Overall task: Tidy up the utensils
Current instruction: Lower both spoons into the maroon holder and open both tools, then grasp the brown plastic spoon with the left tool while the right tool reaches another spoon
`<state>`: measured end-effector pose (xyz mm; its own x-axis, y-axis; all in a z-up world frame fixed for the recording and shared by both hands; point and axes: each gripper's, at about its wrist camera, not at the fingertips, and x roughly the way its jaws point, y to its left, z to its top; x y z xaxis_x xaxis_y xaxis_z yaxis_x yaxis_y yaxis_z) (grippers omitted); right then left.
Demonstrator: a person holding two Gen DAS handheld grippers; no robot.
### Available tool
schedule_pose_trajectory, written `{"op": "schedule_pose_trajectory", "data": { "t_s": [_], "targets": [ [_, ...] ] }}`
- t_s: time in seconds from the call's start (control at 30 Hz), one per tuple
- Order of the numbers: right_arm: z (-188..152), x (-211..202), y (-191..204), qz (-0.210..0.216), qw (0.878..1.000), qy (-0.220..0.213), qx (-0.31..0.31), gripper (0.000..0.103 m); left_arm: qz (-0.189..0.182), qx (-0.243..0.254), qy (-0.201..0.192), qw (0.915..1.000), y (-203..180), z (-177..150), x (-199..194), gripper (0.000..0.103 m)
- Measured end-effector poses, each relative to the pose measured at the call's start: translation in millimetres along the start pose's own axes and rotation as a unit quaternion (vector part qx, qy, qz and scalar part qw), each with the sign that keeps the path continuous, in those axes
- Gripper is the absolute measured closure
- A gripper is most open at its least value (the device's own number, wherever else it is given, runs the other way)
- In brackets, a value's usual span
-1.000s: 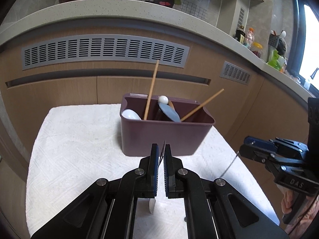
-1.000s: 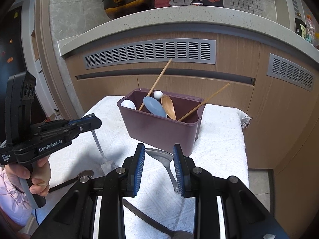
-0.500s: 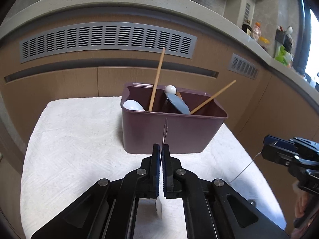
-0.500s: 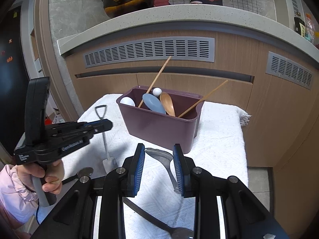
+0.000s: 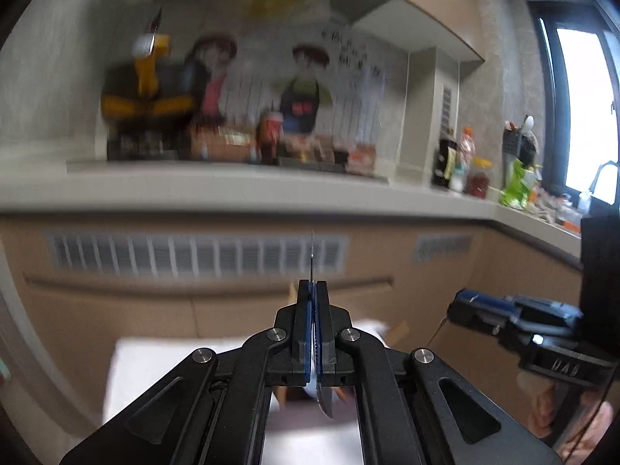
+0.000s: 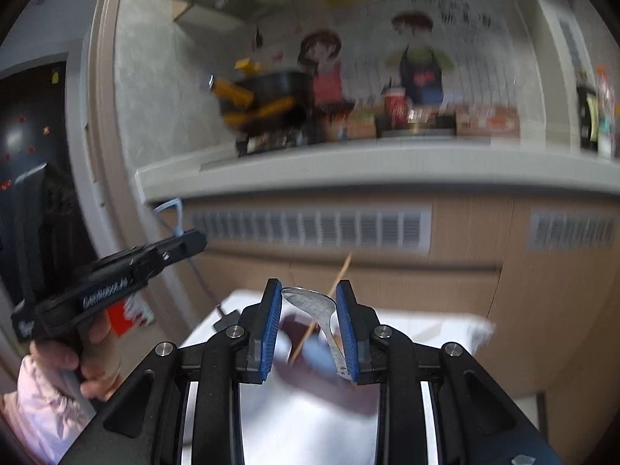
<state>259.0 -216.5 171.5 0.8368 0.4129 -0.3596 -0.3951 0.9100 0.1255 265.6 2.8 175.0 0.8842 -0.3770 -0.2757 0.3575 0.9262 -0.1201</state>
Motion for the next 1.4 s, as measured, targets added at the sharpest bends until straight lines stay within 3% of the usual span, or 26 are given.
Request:
{"op": "schedule_pose_trajectory", "data": {
  "t_s": [0.17,0.47,0.57,0.6,0.63,0.77,0.83,0.9,1.0,1.1,1.27,1.4],
  "targets": [
    [20.1,37.2,-7.9,-0.010,1.000,0.018,0.002,0.077,0.011,0.014,0.001,0.9998,7.6,10.9,33.3,0.102],
    [-20.6,100.0,-35.0,-0.031,0.993,0.110,0.026,0.075,0.004,-0.016,0.085,0.9963,32.4,-31.1,105.5,0.101],
    [-34.4,111.1,-42.3,-0.027,0.991,0.129,0.034,0.054,0.005,-0.036,0.116,0.9926,42.3,-46.4,117.6,0.099],
    [-38.8,112.5,-43.9,-0.025,0.990,0.133,0.036,0.041,0.006,-0.042,0.124,0.9913,45.1,-50.7,118.5,0.099],
    [-42.8,111.9,-44.8,-0.026,0.990,0.131,0.037,0.032,0.007,-0.048,0.132,0.9900,48.4,-55.3,117.8,0.098],
    [-54.1,99.0,-42.8,-0.050,0.992,0.112,0.026,0.017,0.020,-0.052,0.159,0.9857,54.1,-77.7,104.9,0.088],
    [-59.6,88.7,-41.1,-0.058,0.993,0.103,0.022,0.006,0.024,-0.048,0.175,0.9831,54.0,-90.0,95.9,0.066],
    [-67.1,80.2,-37.2,-0.075,0.991,0.108,0.008,0.001,0.031,-0.038,0.191,0.9803,51.9,-104.5,85.0,0.058],
    [-81.1,68.2,-24.2,-0.119,0.985,0.116,-0.037,0.001,0.036,-0.026,0.217,0.9751,46.4,-126.9,66.7,0.055],
    [-100.6,56.6,-9.3,-0.146,0.978,0.129,-0.079,0.001,0.014,-0.031,0.252,0.9672,43.9,-150.0,48.4,0.049],
    [-140.8,38.1,5.6,-0.135,0.970,0.166,-0.118,0.001,-0.002,-0.006,0.314,0.9492,40.4,-194.2,14.1,0.049],
    [-166.5,23.7,2.1,-0.101,0.969,0.199,-0.105,0.001,-0.006,0.009,0.355,0.9347,40.7,-222.3,-9.1,0.049]
  ]
}}
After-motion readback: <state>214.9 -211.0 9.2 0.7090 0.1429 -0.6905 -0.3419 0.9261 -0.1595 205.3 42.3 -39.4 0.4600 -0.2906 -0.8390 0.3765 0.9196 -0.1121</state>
